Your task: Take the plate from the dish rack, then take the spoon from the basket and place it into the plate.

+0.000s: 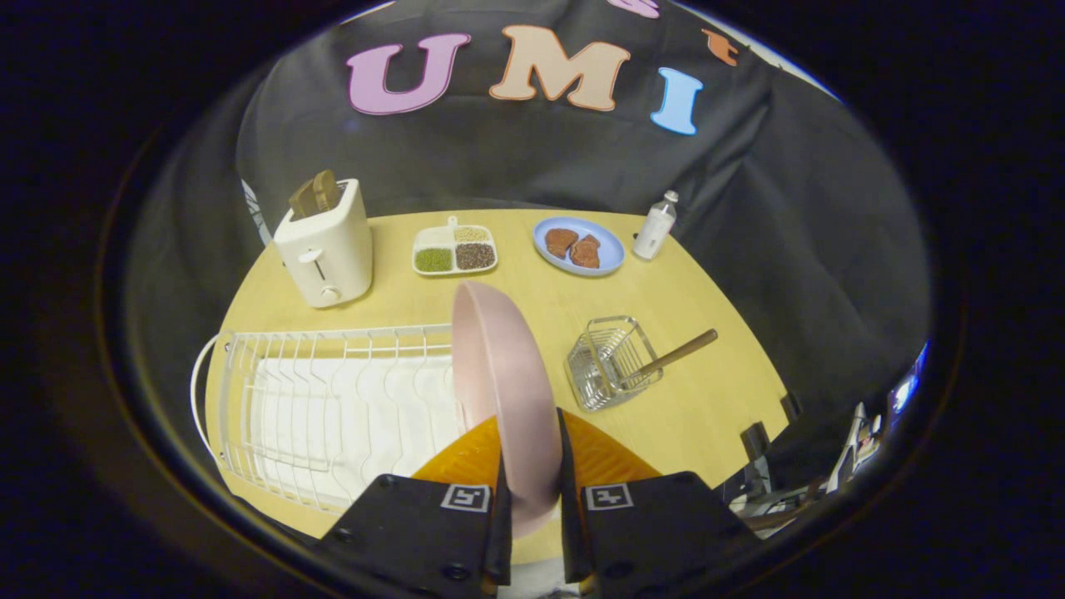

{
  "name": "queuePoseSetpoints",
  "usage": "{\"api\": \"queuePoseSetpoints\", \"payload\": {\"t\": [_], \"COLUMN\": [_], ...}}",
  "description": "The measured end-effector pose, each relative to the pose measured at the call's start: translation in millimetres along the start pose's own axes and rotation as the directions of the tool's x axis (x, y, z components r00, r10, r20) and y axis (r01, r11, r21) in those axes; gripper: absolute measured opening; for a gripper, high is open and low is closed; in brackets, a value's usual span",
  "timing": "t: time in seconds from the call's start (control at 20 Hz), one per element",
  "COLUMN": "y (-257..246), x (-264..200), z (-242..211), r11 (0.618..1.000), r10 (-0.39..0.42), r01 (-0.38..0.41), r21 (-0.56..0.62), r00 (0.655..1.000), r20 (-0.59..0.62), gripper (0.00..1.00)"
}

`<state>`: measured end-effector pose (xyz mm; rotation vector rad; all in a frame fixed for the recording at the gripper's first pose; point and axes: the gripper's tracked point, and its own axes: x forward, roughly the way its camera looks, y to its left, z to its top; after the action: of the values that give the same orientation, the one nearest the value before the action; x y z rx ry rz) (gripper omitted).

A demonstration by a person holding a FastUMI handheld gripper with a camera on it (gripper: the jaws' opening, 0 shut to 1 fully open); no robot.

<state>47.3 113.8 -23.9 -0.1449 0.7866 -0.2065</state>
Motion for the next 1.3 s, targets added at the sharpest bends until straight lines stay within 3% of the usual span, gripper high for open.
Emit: {"api": "queuePoseSetpoints", "payload": {"t": [0.3, 0.4, 0.55, 0.9, 1.1, 1.3], "y": [-11.7, -15.9, -11.9, -55.6, -109.4, -157.3], "x": [-7.2, -14.0, -26.5, -72.6, -89.6, -77.9], "z": [20.4, 30.1, 37.9, 51.2, 43.4, 8.0], "r11": [0.997, 0.995, 1.000, 0.989, 0.964, 0.930], "r10": [-0.051, -0.066, -0.019, -0.026, -0.091, -0.181], "r01": [0.055, 0.072, 0.021, -0.011, 0.004, 0.080], "r21": [-0.058, -0.076, -0.017, 0.145, 0.266, 0.359], "r00": [0.997, 0.995, 0.994, 0.968, 0.944, 0.949], "r20": [0.063, 0.080, 0.111, 0.250, 0.317, 0.258], "gripper": [0.27, 0.23, 0.23, 0.23, 0.22, 0.22]}}
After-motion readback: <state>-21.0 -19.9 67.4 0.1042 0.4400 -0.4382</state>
